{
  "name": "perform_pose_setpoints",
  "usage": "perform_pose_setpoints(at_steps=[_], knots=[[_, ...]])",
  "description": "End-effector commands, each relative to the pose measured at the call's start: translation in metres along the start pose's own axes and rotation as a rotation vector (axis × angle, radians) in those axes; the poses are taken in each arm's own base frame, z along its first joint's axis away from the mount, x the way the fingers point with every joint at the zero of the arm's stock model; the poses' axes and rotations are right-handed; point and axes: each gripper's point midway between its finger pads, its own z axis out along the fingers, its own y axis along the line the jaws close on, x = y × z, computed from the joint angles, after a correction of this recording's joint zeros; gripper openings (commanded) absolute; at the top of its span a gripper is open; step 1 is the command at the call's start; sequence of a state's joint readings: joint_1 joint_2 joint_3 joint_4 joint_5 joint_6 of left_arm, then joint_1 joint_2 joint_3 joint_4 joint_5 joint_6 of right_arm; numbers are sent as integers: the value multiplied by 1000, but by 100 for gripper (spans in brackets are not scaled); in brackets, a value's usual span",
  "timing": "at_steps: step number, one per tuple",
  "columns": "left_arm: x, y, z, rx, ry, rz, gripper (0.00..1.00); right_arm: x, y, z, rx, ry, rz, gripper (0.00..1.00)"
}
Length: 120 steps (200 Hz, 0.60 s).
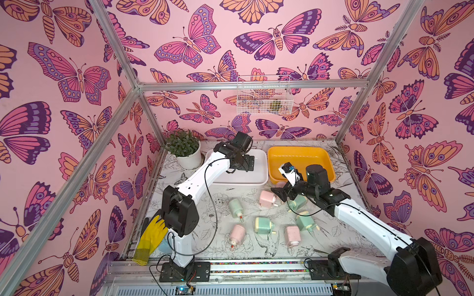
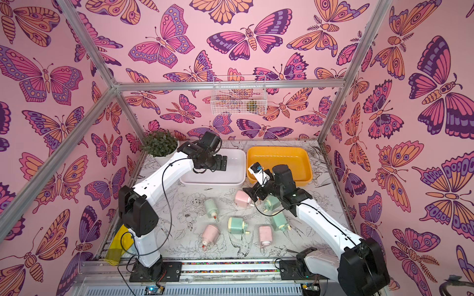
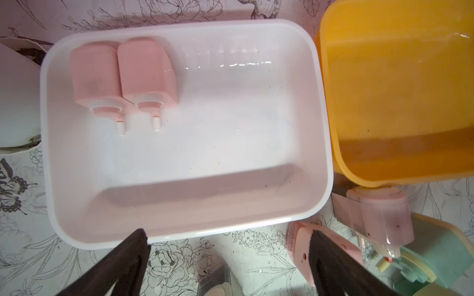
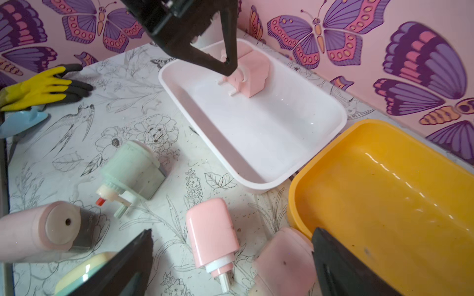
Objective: Place the pencil sharpeners by color into the storage box
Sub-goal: Pick up the pencil sharpener from the center of the board.
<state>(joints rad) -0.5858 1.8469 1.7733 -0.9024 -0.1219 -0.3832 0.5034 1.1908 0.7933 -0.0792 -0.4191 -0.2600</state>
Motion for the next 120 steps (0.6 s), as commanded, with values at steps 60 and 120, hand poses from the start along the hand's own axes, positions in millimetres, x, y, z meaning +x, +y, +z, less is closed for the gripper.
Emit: perform_pose_setpoints(at_steps=[60,120], knots=[[126,-11,-31,110,194,114,100,7,-4,2,37,4,-42,99],[247,-14,-79,104,420,201,100,-2,17,-3,-57,-94,-62,99]])
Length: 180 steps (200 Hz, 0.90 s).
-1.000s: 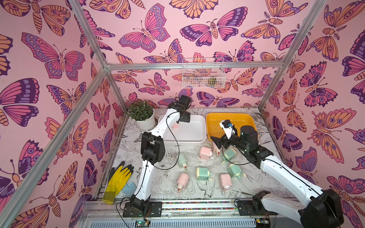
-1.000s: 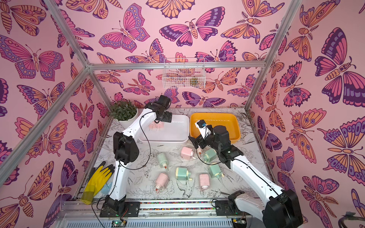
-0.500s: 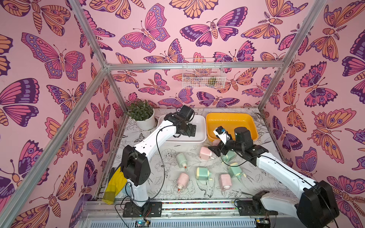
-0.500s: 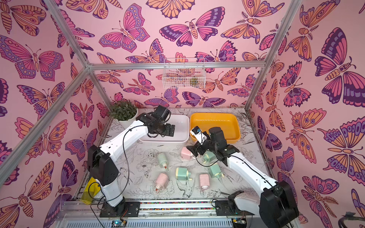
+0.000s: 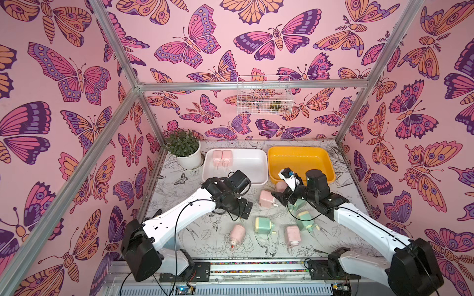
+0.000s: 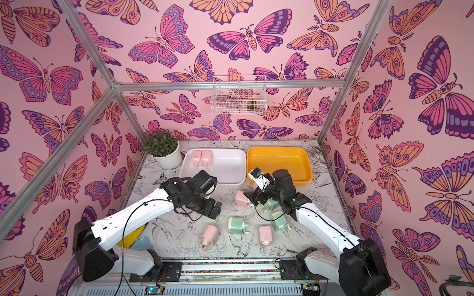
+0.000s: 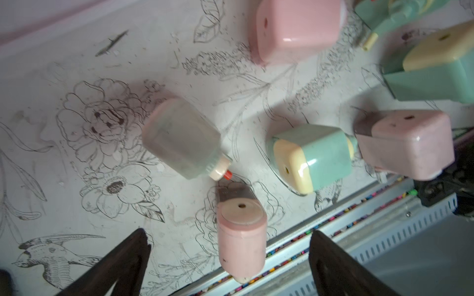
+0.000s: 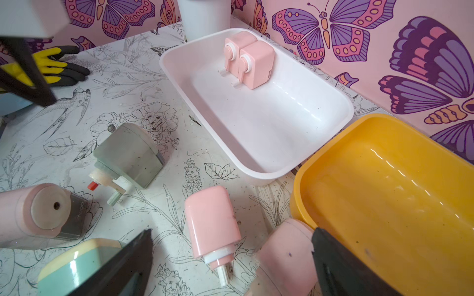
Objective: Place the pencil sharpeners by color into the storage box
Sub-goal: Pick up the pencil sharpener from the center of the board.
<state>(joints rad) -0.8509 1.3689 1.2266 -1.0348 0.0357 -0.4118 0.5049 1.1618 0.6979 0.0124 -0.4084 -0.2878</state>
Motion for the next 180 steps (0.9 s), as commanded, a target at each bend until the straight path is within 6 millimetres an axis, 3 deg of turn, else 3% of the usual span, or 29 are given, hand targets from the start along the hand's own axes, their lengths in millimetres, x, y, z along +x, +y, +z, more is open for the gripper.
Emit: perform_pose_setpoints(at_steps=[1,31,66,119,159,180], knots=[[54,-2,6,-45,148,-43,100,-19,14,-5,-75,-77,-24,99],[89,-4,26,-104,221,-8,100,-33,81,-31,-451,-175,-108,99],[86,-13,41,-99,250,29,99,-13,123,-47,-615,-81,-234,99],[81,-10,56,-117,214,27,96,-4,135,-56,-623,-65,-301,99],[94,0,75,-157,268,49,91,10,146,-62,-664,-51,-357,99],[91,2,78,-178,268,65,88,9,147,-63,-673,-51,-354,99]])
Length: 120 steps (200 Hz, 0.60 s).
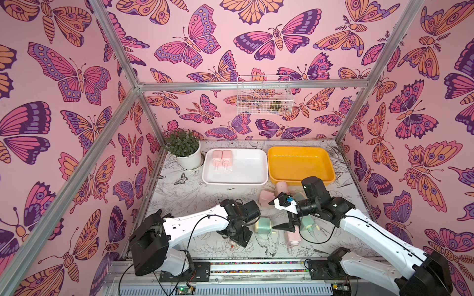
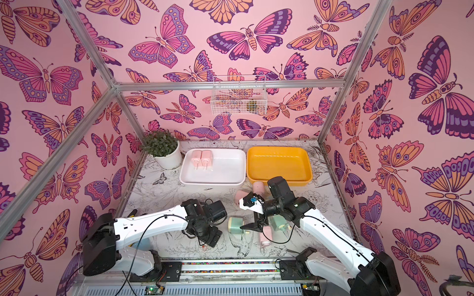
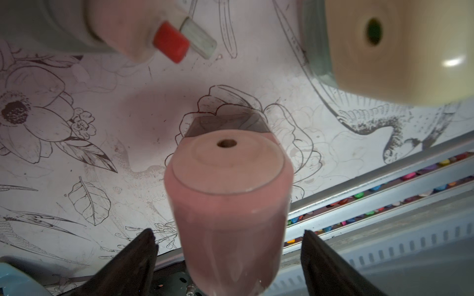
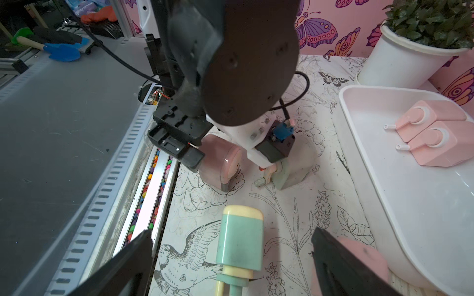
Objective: Place the pencil sharpeners by color into the storage box
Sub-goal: Pick up the pencil sharpener from the center of the board.
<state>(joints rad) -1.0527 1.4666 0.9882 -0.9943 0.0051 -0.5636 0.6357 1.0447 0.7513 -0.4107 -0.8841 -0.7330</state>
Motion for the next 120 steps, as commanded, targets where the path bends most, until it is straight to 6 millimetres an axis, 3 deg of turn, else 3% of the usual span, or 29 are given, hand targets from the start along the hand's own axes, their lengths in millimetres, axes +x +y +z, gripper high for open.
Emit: perform_pose_setpoints(at_steps=[1,120], knots=[[-2,5,6,-43,2,16,88,2,12,1,-46,5,-9,99],[-15,-4,13,-26,-21,38,81,-10,7,3,-71,-15,-13,99]])
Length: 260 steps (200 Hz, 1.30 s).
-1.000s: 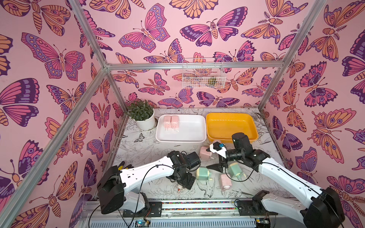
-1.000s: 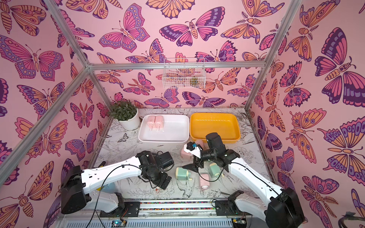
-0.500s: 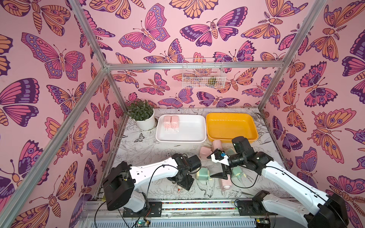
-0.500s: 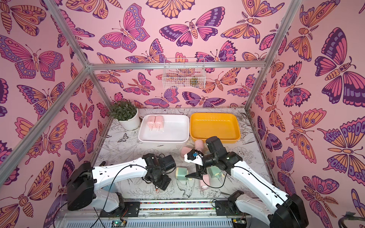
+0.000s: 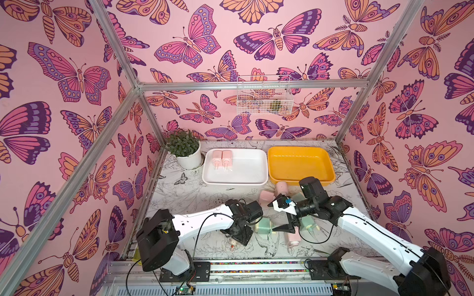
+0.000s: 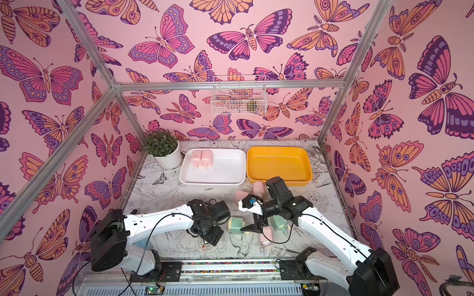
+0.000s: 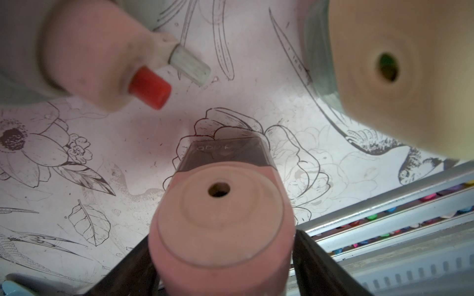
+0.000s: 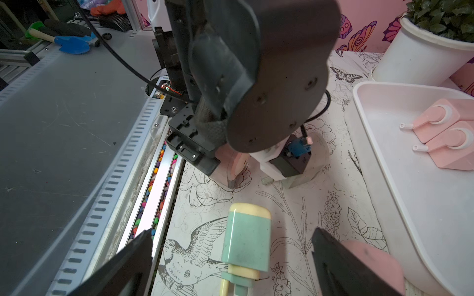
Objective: Place the pencil sharpeners by color into the storage box
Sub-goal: Pick up the pencil sharpener from the center of the board.
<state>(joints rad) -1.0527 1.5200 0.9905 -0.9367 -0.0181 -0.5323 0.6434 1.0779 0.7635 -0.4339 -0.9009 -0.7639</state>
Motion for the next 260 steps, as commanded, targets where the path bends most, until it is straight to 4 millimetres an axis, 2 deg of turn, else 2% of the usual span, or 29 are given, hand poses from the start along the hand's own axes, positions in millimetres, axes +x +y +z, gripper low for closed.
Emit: perform_pose_setpoints(at_steps=[1,61,105,149,184,206,217,241,260], knots=[[-3,-1,2,-9,-3,6,81,-12,4,-2,-33,-23,-13,99],[2,-1,9,-3,19,-4,74,-9,4,-2,-30,-7,-15,99],[8,0,14,-5,39,-8,66,-2,-6,0,30,14,-13,99],[12,-1,14,12,48,3,54,-1,-9,1,42,20,-9,99],[12,-1,13,14,46,8,39,-1,-6,0,31,17,1,99],[9,-4,6,32,32,16,17,-1,-5,0,28,15,2,99],[5,-6,0,41,16,21,0,-1,-6,-1,37,19,2,99],[-6,-11,-17,57,-26,31,0,0,-19,-2,105,31,33,99],[-15,-15,-39,75,-61,59,0,1,-28,-3,148,46,56,99]])
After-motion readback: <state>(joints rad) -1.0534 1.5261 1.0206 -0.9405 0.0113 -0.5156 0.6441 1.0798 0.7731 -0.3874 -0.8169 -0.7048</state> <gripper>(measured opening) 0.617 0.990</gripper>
